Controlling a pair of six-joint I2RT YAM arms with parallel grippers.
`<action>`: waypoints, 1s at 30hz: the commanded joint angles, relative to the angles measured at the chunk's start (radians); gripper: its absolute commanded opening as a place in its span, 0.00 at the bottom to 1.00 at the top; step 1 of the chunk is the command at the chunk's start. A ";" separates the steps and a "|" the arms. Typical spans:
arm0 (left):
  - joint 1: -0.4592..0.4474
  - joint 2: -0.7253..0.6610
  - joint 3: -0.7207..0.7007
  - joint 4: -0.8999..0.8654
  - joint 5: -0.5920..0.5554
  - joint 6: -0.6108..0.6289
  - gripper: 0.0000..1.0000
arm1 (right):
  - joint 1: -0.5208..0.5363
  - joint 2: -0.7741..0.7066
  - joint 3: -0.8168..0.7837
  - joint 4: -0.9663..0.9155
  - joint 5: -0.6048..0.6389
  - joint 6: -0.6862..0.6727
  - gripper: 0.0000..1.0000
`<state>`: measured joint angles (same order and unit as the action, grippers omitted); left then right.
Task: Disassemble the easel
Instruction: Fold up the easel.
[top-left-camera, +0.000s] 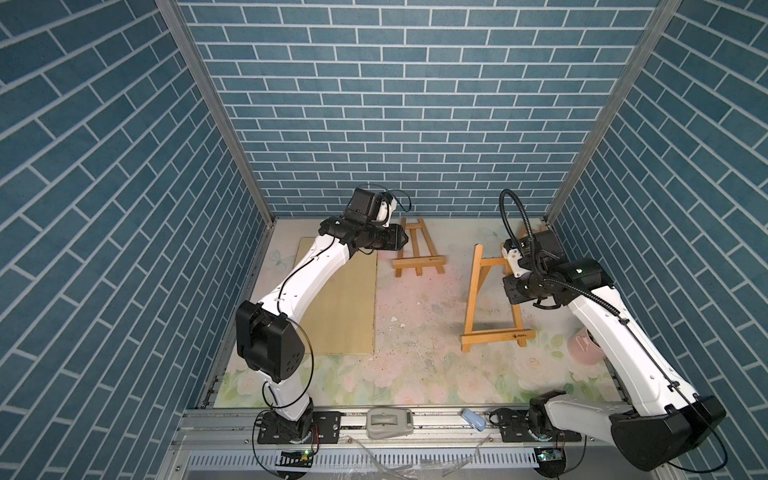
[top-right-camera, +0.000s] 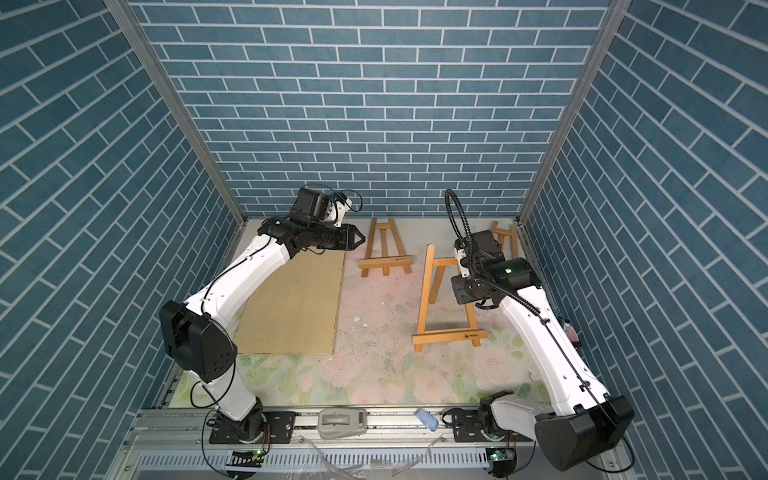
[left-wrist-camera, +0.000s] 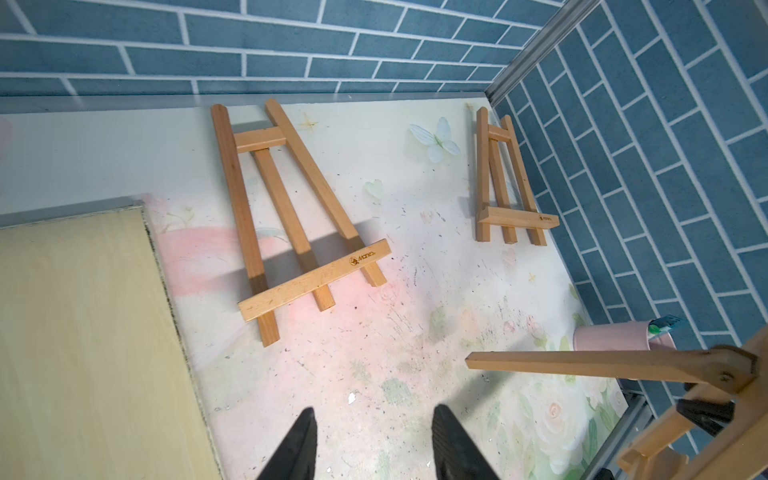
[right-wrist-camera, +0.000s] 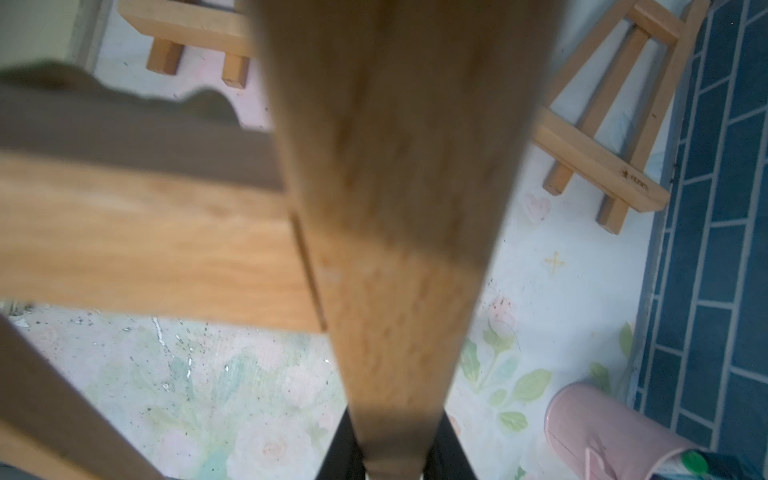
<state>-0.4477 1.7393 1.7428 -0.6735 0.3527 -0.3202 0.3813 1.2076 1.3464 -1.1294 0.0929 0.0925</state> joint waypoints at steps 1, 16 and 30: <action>0.023 -0.026 0.013 -0.046 0.004 0.032 0.47 | 0.002 -0.036 0.056 -0.096 0.055 0.082 0.10; 0.075 -0.095 -0.070 -0.050 0.028 0.036 0.47 | -0.044 0.314 0.138 -0.018 0.121 0.003 0.08; 0.159 -0.192 -0.160 -0.073 0.042 0.038 0.47 | -0.147 0.625 0.236 0.202 0.068 -0.112 0.08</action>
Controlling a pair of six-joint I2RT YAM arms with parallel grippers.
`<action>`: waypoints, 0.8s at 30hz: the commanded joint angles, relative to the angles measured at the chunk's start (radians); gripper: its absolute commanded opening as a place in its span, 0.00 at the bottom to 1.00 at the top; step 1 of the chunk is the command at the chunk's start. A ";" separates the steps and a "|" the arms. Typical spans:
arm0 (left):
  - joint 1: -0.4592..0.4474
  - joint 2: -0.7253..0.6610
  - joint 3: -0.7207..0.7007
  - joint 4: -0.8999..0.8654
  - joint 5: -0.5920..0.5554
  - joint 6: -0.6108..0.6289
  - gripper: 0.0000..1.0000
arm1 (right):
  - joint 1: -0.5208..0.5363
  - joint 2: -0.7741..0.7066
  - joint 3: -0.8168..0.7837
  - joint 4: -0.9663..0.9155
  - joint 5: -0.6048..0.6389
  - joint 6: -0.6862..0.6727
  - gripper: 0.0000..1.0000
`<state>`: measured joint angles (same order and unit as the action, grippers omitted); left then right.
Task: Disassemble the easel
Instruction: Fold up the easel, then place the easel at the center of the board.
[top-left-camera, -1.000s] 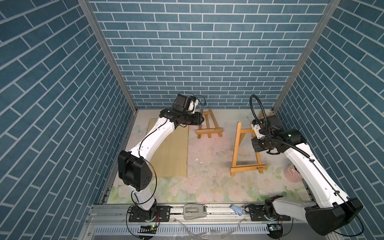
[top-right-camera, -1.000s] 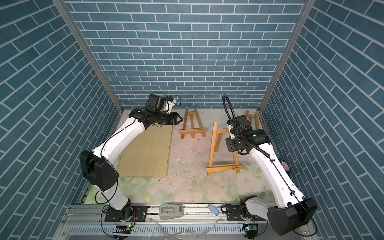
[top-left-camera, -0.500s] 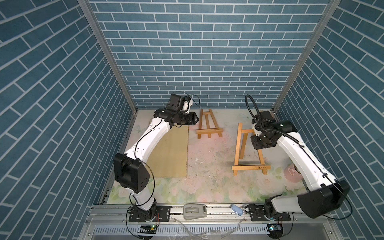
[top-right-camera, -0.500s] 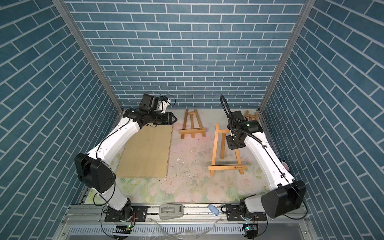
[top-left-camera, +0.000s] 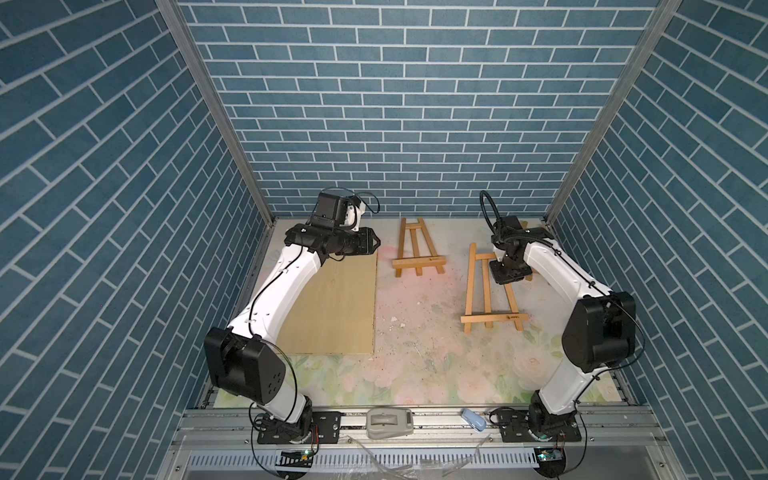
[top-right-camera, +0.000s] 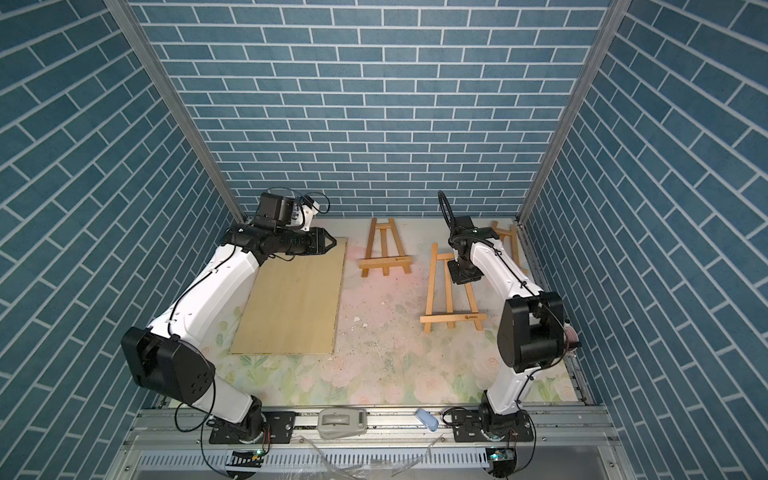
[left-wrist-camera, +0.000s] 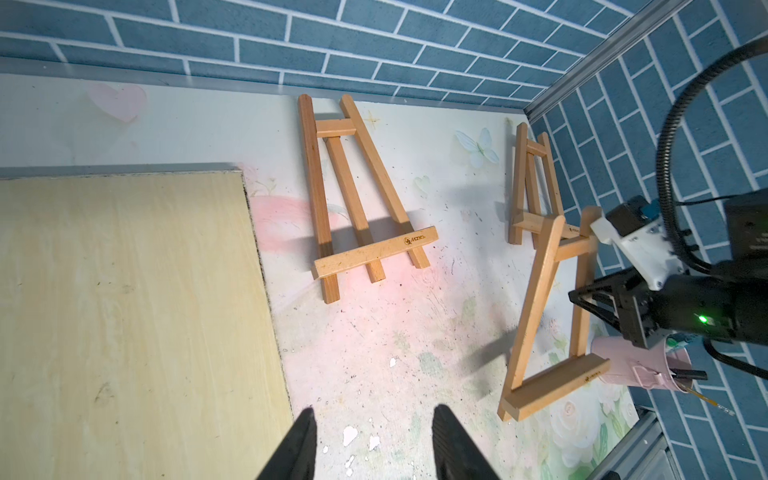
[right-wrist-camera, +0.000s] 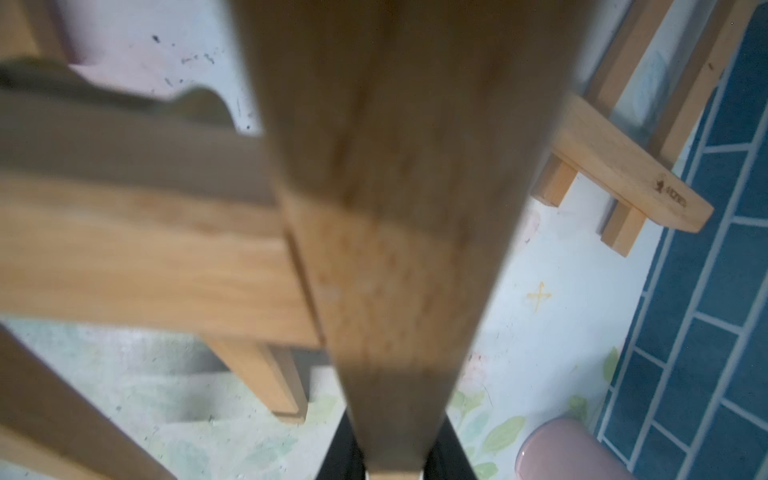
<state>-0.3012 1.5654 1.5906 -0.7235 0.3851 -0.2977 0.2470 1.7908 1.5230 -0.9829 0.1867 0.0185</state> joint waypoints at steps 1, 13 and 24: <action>0.012 -0.019 -0.007 -0.024 0.011 0.015 0.47 | -0.017 0.065 0.074 0.060 -0.031 -0.039 0.08; 0.032 -0.044 -0.023 -0.044 0.008 0.016 0.48 | -0.047 0.315 0.220 0.121 -0.049 -0.057 0.09; 0.042 -0.061 -0.036 -0.062 -0.006 0.014 0.48 | -0.074 0.502 0.358 0.103 -0.114 0.009 0.09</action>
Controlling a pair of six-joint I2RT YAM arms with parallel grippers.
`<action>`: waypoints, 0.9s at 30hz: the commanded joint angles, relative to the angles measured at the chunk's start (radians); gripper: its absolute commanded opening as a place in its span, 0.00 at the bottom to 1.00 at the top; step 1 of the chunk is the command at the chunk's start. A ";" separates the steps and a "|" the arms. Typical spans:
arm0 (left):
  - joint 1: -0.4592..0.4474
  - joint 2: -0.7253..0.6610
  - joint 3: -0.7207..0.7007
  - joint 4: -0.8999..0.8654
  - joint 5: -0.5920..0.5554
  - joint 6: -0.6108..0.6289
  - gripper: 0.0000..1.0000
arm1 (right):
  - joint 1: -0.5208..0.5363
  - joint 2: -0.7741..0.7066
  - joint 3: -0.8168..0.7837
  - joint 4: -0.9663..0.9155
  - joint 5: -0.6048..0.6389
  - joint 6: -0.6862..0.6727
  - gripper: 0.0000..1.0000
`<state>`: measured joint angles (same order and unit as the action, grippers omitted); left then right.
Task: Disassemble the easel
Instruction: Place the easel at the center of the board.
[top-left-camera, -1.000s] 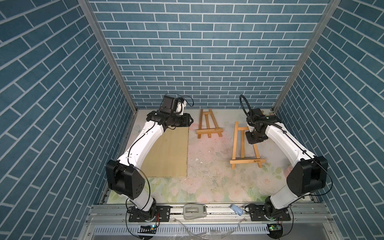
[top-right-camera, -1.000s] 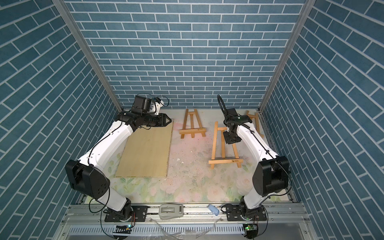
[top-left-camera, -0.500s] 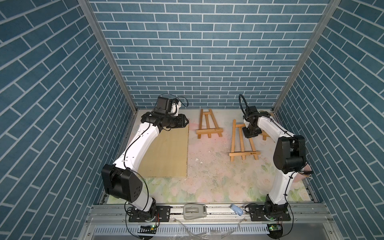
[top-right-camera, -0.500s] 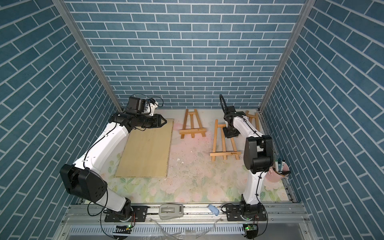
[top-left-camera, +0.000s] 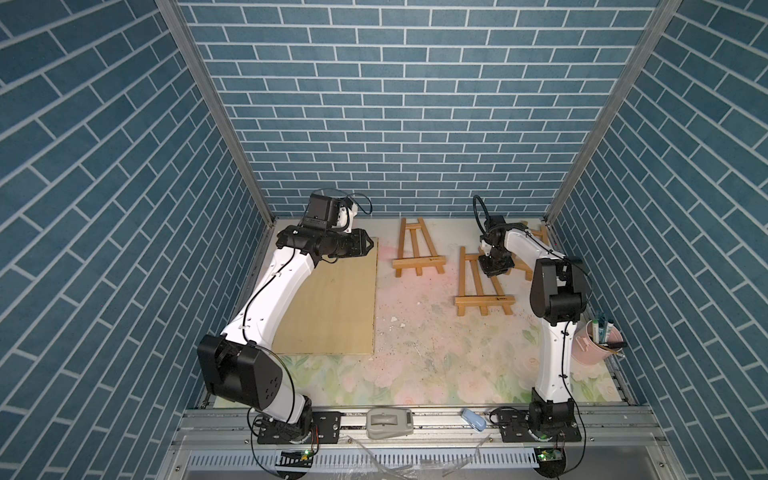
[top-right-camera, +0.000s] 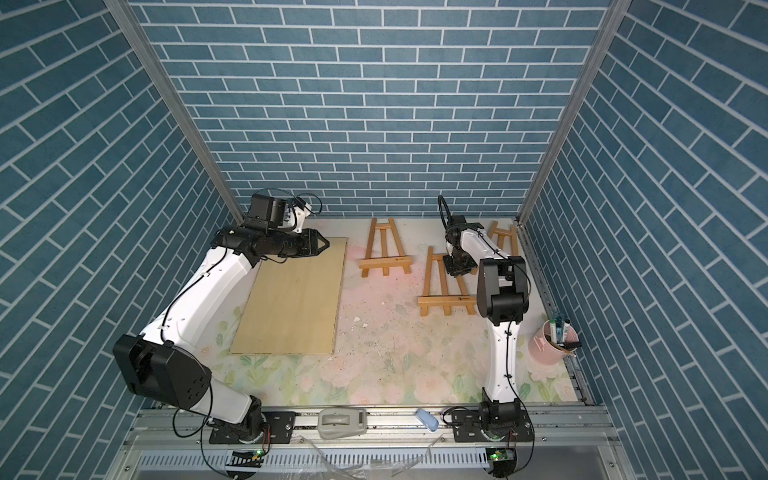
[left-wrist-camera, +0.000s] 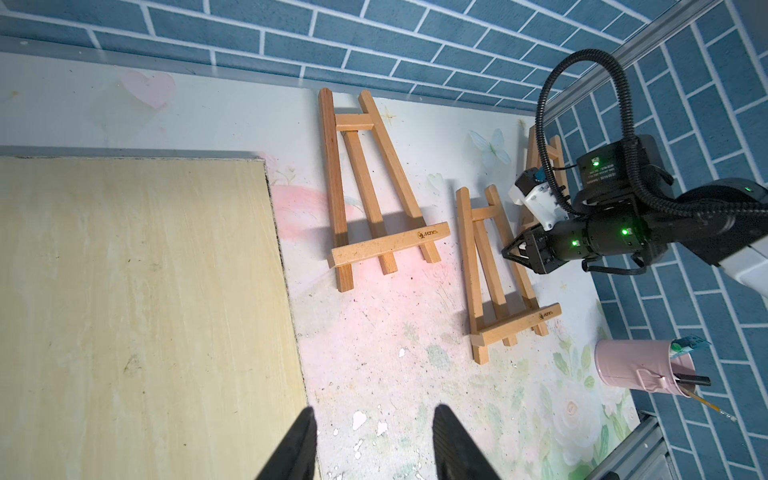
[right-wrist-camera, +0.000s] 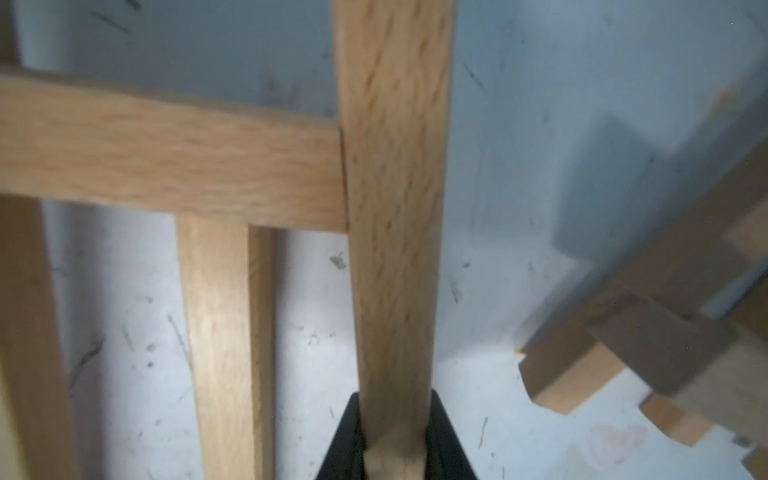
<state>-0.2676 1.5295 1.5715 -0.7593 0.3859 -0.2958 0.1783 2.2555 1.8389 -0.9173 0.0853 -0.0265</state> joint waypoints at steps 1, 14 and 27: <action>0.008 -0.026 -0.017 -0.026 -0.009 0.012 0.48 | -0.007 0.047 0.053 0.037 -0.014 0.056 0.09; 0.010 -0.052 -0.050 -0.032 -0.032 0.001 0.48 | -0.017 0.154 0.203 0.038 0.013 0.048 0.11; 0.010 -0.075 -0.077 -0.026 -0.051 -0.004 0.48 | -0.017 0.134 0.229 0.046 0.038 0.062 0.32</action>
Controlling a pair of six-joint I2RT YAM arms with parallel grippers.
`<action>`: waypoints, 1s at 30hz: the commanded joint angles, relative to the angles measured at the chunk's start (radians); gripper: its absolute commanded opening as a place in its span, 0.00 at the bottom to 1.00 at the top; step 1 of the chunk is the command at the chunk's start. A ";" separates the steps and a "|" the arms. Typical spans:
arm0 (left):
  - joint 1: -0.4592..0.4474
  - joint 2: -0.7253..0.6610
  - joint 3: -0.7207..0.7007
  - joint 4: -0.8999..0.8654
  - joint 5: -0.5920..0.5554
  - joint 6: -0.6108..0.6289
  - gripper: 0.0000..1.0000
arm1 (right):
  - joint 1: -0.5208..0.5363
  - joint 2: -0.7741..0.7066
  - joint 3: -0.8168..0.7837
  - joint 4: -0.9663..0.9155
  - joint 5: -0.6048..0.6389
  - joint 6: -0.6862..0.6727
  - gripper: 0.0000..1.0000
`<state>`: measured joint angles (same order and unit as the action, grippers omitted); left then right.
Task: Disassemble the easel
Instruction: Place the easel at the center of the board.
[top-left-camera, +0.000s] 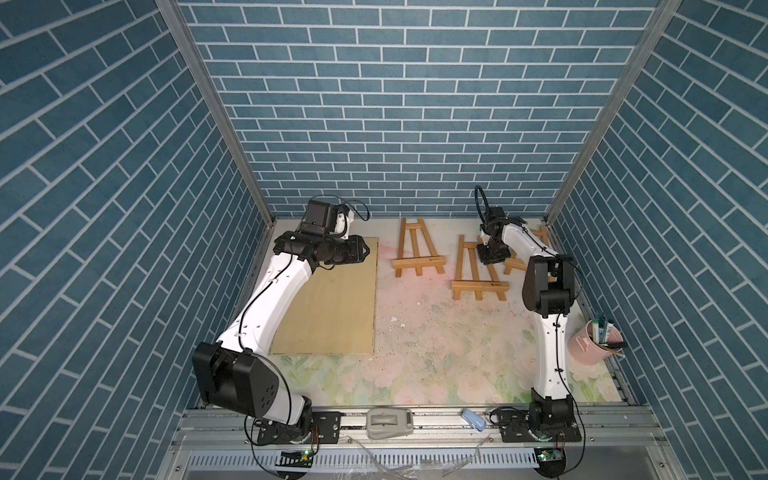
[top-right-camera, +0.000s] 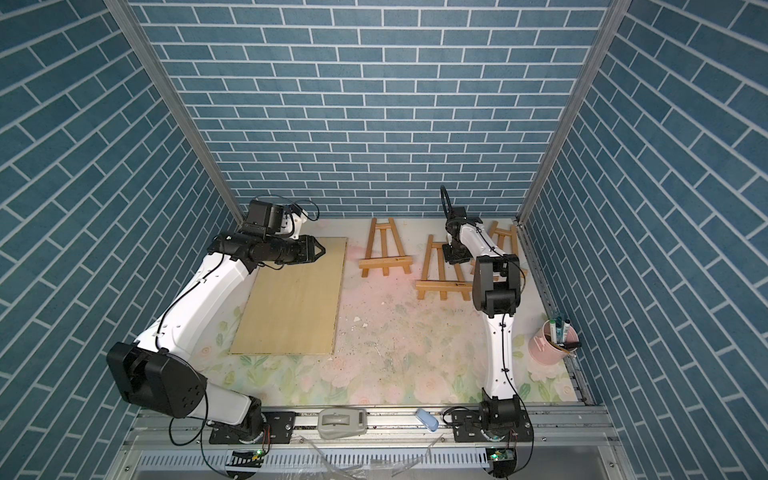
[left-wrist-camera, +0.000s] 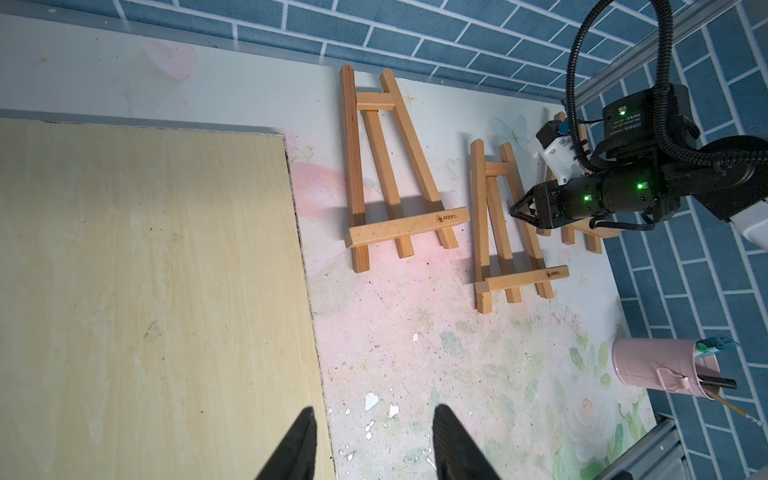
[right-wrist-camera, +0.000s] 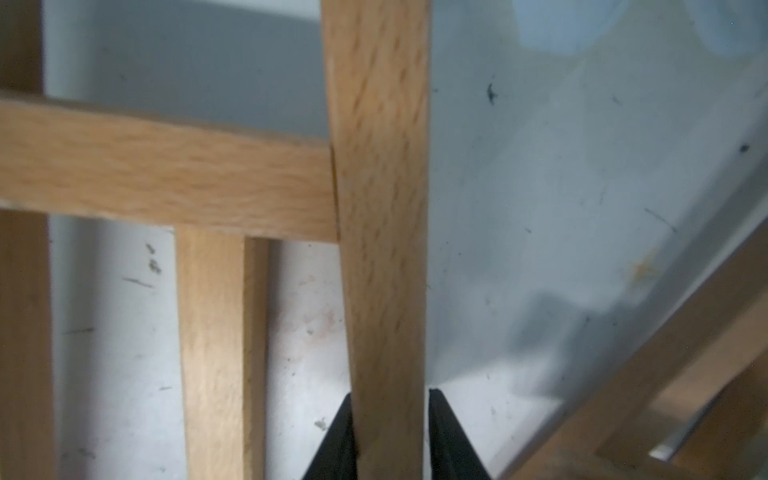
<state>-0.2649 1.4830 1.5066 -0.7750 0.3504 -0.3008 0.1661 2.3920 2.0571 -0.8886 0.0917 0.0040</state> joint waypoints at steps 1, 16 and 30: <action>0.007 -0.028 -0.013 -0.010 -0.016 0.001 0.48 | -0.006 -0.008 0.011 0.020 0.036 0.031 0.32; 0.041 -0.070 -0.051 -0.007 -0.018 0.019 0.49 | -0.004 -0.268 -0.089 0.105 -0.100 0.072 0.36; 0.124 -0.137 -0.097 0.057 -0.072 0.098 0.99 | -0.005 -0.881 -0.656 0.434 -0.186 0.173 0.37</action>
<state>-0.1581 1.3598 1.4254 -0.7567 0.3027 -0.2367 0.1650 1.5803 1.4685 -0.5285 -0.0765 0.1299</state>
